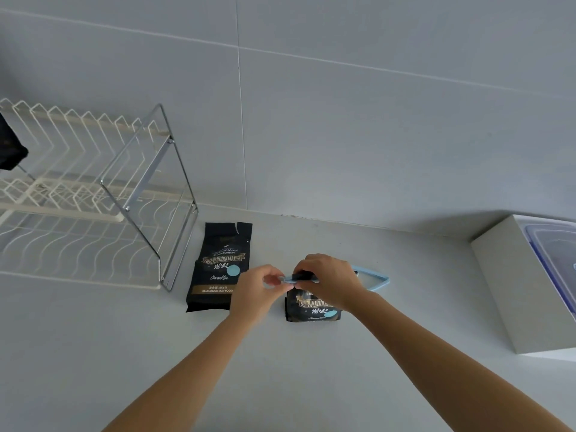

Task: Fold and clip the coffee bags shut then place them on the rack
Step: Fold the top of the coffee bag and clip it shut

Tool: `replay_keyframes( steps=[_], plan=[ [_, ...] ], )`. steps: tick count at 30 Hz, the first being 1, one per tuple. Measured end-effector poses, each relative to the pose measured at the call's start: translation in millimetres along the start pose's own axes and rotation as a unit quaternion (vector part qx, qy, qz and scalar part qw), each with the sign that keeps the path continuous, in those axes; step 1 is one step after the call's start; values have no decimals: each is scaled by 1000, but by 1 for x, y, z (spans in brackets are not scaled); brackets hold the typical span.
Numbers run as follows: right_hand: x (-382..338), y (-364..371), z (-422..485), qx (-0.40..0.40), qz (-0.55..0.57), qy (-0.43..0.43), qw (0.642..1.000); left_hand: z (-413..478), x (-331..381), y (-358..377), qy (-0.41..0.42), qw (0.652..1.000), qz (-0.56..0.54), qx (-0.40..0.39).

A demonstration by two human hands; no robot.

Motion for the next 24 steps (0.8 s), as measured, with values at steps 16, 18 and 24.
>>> replay_keyframes(
  steps=[16,18,24],
  plan=[
    [40,-12,-16,35,-3,49,998,10,15,-1,95,989,104,-55],
    [61,-15,-28,43,21,86,995,13,24,0,116,985,107,-70],
    [76,-5,-34,75,181,127,972,29,52,25,149,966,174,-123]
  ],
)
Point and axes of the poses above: each hand's wrist, its own z-axis towards the middle knuckle, its own y-axis out of the palm, x = y × z, the point moved 4 cm from there along z, towards the middle knuckle, and after that the axes turned 7 degrees about -z, right-handed, at the moved point
